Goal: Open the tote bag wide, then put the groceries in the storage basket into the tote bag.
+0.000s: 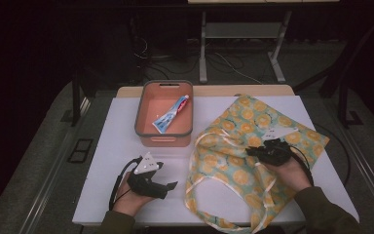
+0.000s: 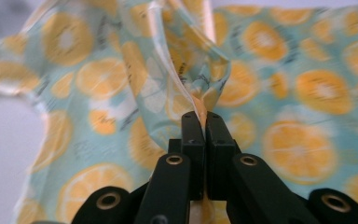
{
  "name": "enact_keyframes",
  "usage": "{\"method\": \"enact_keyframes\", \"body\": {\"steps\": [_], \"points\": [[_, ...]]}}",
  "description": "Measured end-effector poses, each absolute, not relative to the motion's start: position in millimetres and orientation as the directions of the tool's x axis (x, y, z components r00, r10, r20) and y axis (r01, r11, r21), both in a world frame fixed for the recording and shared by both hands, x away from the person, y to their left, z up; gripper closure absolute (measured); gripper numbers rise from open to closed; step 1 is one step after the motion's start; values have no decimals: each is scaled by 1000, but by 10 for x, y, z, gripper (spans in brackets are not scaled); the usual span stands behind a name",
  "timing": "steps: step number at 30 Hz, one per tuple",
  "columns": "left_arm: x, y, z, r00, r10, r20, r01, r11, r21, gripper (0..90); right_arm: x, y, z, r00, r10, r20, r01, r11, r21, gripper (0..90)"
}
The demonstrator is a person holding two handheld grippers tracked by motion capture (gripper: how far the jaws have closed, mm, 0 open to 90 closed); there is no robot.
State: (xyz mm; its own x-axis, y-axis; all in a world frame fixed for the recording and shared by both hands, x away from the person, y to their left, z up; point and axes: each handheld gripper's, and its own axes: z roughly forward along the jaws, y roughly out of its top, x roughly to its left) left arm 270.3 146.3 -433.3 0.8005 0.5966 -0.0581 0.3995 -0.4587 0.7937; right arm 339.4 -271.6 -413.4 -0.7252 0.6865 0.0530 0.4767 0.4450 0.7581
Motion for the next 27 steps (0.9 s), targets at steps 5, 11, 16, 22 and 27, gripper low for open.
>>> {"method": "enact_keyframes", "body": {"steps": [5,11,16,22,27], "points": [[2715,1464,-4329,802,594,-58,398,-460,794,142,3523,-2946,-4008,-669,740,74,485,359,798,882],[2737,1507,-4254,802,594,-62,377,-424,823,125,3604,-2988,-4000,-652,752,96,494,325,807,882],[2785,1528,-4213,799,596,-77,387,-412,825,84,3600,-2981,-4008,-651,752,97,497,326,804,882],[2837,1532,-4172,793,604,-78,390,-406,826,58,3593,-2980,-4024,-657,747,101,501,332,799,882],[2878,1521,-4148,796,599,-90,398,-405,823,0,3593,-2971,-4024,-662,743,103,499,333,800,882]]}}
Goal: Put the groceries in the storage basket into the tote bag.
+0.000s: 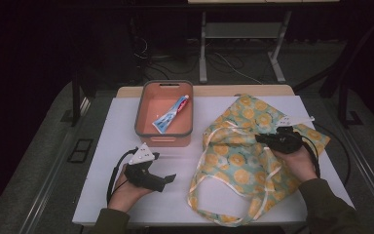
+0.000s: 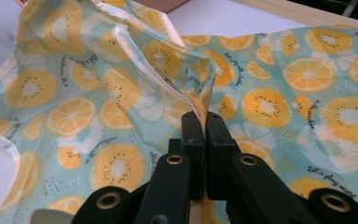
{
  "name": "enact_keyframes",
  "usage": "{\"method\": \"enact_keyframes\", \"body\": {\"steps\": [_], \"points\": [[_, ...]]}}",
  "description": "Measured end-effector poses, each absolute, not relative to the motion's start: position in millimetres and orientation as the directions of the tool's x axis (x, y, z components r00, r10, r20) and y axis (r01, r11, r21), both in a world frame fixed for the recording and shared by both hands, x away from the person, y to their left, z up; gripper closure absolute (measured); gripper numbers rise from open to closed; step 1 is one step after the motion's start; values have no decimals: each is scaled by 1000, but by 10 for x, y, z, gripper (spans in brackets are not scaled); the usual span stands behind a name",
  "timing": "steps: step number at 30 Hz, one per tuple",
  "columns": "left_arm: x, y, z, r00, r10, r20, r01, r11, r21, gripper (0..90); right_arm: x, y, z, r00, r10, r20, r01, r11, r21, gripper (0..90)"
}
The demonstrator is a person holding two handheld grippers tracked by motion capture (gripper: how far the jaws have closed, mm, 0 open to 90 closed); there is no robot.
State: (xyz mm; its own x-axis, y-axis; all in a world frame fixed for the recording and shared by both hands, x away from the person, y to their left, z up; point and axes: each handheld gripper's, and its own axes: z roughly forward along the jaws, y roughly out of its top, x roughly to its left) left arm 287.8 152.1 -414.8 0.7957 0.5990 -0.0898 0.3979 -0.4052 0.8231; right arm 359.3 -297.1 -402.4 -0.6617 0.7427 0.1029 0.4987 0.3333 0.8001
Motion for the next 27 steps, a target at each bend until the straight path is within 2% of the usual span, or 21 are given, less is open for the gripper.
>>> {"method": "enact_keyframes", "body": {"steps": [13,27], "points": [[3026,1487,-3897,794,599,-109,392,-366,844,0,3594,-2983,-4036,-664,739,111,503,333,798,882],[3493,1429,-3665,769,630,-106,391,-331,859,2,3589,-2988,-4041,-665,737,119,507,328,797,881]]}}
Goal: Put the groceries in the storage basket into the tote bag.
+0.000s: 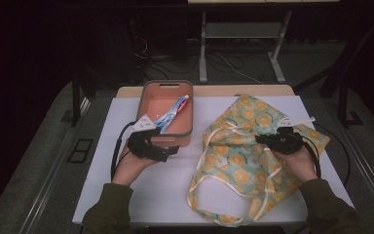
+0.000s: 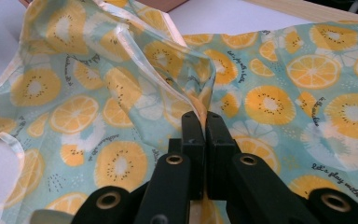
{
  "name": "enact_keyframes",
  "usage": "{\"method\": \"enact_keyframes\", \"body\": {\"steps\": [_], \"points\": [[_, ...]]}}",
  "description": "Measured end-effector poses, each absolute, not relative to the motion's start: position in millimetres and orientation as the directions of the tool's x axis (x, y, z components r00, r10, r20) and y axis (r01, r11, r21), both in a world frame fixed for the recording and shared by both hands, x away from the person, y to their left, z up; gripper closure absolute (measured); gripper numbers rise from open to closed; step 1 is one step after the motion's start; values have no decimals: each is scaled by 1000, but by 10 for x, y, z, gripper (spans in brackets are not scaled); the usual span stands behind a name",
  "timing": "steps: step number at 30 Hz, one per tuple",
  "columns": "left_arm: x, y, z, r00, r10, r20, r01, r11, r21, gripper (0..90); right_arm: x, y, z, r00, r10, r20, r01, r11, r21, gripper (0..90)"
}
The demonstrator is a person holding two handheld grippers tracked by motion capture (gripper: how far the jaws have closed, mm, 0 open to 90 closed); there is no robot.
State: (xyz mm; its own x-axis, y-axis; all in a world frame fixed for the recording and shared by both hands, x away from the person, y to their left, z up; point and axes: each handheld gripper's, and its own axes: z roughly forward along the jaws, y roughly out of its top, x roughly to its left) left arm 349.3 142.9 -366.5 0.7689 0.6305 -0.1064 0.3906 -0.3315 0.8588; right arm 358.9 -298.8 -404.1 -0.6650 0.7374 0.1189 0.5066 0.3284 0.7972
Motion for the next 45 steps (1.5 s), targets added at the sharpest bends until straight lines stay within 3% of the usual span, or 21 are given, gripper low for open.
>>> {"method": "enact_keyframes", "body": {"steps": [10,20,32,45], "points": [[3887,1359,-3487,747,658,-92,408,-346,845,16,3588,-3002,-4039,-668,734,126,506,323,800,881],[4283,1284,-3448,708,704,-61,417,-346,840,108,3587,-3006,-4037,-670,731,128,505,322,801,881],[4832,1239,-3597,649,761,-17,483,-394,782,258,3576,-2999,-4043,-679,721,138,507,325,798,881],[5094,1130,-4008,619,785,-10,594,-459,660,276,3569,-3019,-4043,-680,719,143,505,319,802,882]]}}
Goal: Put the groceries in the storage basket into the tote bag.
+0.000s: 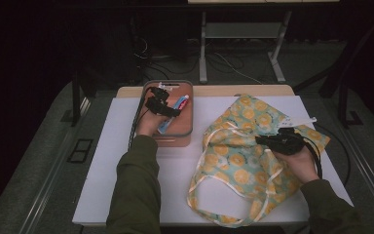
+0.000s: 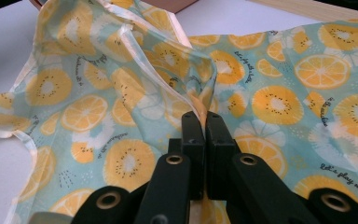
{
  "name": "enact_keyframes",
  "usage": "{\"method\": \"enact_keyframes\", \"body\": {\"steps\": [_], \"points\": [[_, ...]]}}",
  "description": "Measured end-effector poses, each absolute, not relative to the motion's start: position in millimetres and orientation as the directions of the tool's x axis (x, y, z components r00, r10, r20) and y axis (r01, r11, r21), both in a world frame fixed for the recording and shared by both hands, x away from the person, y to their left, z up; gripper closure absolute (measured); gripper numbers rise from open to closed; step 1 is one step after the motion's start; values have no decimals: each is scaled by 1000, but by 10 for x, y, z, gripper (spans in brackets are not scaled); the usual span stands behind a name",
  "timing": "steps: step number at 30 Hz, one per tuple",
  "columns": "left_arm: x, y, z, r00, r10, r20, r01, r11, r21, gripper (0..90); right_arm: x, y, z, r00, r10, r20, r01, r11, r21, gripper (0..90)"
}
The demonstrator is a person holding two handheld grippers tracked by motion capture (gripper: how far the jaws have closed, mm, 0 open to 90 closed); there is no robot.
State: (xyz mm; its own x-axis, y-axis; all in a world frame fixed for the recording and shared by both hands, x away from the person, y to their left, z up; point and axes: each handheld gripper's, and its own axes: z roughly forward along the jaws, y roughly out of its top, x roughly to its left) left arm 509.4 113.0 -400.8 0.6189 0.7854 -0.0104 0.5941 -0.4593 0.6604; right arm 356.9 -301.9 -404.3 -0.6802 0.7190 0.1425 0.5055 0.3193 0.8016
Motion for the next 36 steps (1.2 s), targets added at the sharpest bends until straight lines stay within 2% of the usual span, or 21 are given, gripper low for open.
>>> {"method": "enact_keyframes", "body": {"steps": [4,8,13,17,19,21,26,32,36], "points": [[5128,1127,-4062,598,801,-8,630,-464,622,277,3571,-3019,-4045,-680,719,142,506,320,801,881],[5148,1153,-4084,572,820,-21,657,-442,611,322,3568,-3017,-4048,-681,718,140,505,323,800,882],[5182,1136,-4141,555,832,-8,696,-459,553,353,3562,-3010,-4051,-684,716,137,504,327,800,881],[5200,1134,-4175,556,831,-21,718,-466,517,442,3559,-3014,-4051,-685,716,136,502,328,800,881],[5207,1116,-4197,556,831,-15,728,-479,490,455,3559,-3023,-4050,-684,716,138,504,327,800,881],[5207,1113,-4197,550,835,-19,735,-473,486,474,3556,-3028,-4047,-683,717,137,502,326,801,881],[5186,1097,-4177,565,825,2,724,-496,479,606,3552,-3033,-4047,-682,719,135,501,324,802,881],[5162,1071,-4140,578,816,18,712,-514,478,710,3551,-3038,-4054,-679,721,135,504,324,801,881],[5146,1047,-4118,586,809,36,703,-531,473,742,3550,-3034,-4055,-679,721,134,504,326,800,881]]}}
